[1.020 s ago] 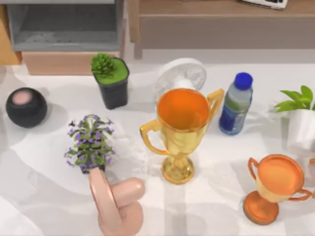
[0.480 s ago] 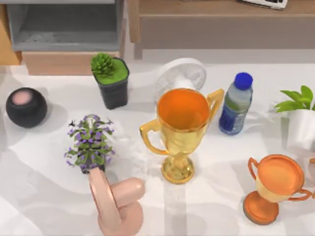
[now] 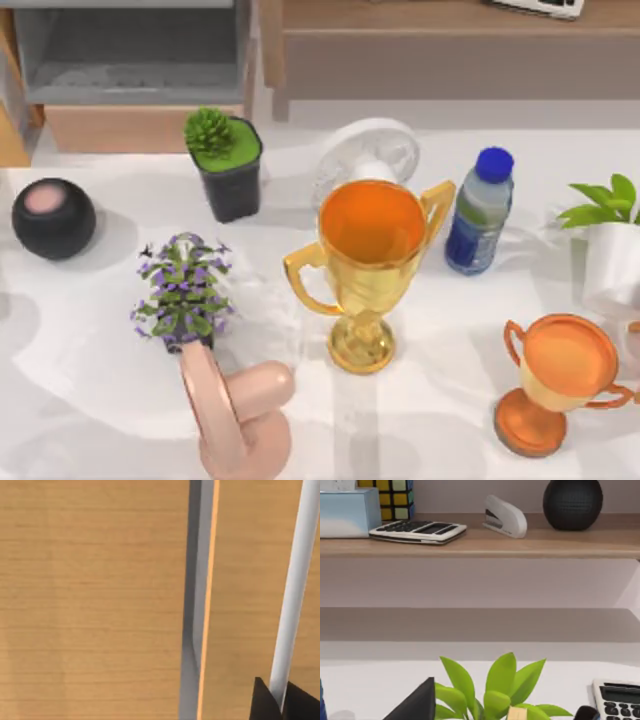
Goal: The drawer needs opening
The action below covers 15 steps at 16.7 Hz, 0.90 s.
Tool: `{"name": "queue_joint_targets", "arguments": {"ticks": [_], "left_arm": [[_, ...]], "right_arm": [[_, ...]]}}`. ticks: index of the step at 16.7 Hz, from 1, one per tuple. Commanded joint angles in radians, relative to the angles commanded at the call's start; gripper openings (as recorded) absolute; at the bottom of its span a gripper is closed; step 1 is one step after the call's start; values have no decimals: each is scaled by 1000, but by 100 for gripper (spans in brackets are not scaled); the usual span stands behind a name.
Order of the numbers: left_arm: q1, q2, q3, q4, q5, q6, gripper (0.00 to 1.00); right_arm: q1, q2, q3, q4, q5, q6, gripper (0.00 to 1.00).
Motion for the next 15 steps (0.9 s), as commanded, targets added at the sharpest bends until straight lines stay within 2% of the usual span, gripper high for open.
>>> {"name": "queue_joint_targets", "arguments": {"ticks": [7, 15], "left_arm": [[10, -17, -29, 20, 16, 3, 0], [95, -112, -256, 144, 101, 8, 0]], "right_arm": [[0, 0, 0, 0, 0, 0, 100], [0, 0, 0, 0, 0, 0, 100]]}}
